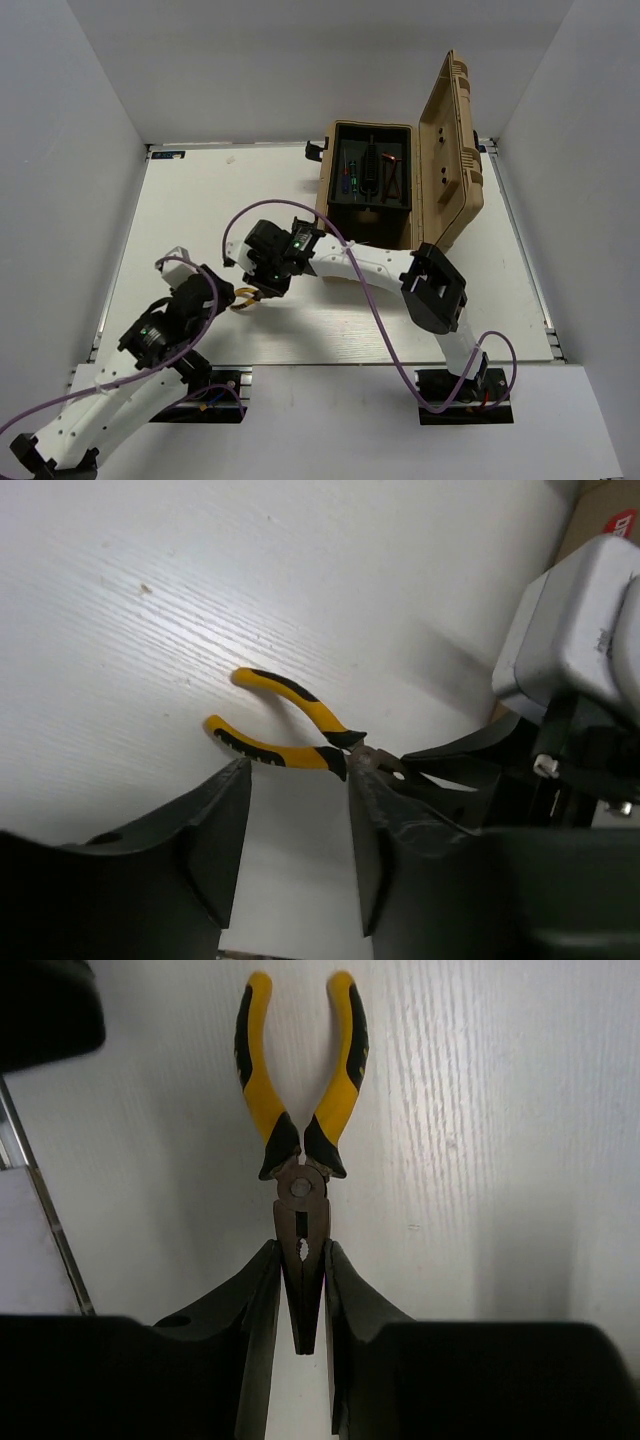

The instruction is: Sort the tools into containers

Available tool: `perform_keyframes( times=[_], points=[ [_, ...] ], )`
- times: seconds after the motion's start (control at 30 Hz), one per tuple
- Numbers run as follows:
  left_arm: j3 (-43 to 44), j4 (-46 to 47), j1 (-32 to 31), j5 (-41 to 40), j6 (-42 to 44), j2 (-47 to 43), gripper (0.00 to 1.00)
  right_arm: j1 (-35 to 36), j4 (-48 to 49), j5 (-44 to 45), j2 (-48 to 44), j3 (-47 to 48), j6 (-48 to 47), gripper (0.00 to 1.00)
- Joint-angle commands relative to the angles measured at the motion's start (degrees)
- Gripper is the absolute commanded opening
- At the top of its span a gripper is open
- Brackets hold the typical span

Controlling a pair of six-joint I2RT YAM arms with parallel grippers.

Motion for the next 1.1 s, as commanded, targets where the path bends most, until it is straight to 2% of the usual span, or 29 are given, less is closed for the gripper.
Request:
perform_keyframes(
  times=[0.0, 0.07, 0.13, 0.3, 0.43, 0.5, 0.7, 1.07],
  points=[
    [-1.9, 3.7, 0.0, 4.0, -2.2, 2.3, 0.52, -0.7, 1.8, -1.3, -3.8, -2.8, 0.6, 0.0],
    [-2.5, 2.6, 0.0, 4.6, -6.5, 3.4, 0.38, -1.1, 2.1, -1.3, -4.0, -3.8, 0.9, 0.0],
    [-3.2, 0.8, 0.0, 5.5, -9.9, 4.5, 0.38, -1.2, 2.7, -1.7, -4.0, -4.3, 1.3, 0.0],
    [-8.6, 2.0, 0.0, 9.5, -20.9, 0.7, 0.49, -1.7, 3.2, -2.8, -4.0, -5.4, 2.2, 0.0],
    [-14.8, 8.1, 0.0, 13.3, -25.4, 0.0, 0.52, -1.9, 3.7, -3.5, -4.5, -6.4, 2.5, 0.0],
    [-15.4, 10.9, 0.0, 15.2, -27.0, 2.5, 0.53, -2.1, 4.1, -3.6, -5.1, -7.1, 2.5, 0.0],
    [-14.6, 13.3, 0.0, 14.0, -31.1, 7.9, 0.58, -2.1, 5.1, -4.3, -5.8, -9.2, 2.9, 0.0],
    [-18.7, 16.1, 0.0, 13.3, -38.6, 7.9, 0.6, -2.3, 5.5, -5.9, -6.7, -10.1, 3.9, 0.0]
  ],
)
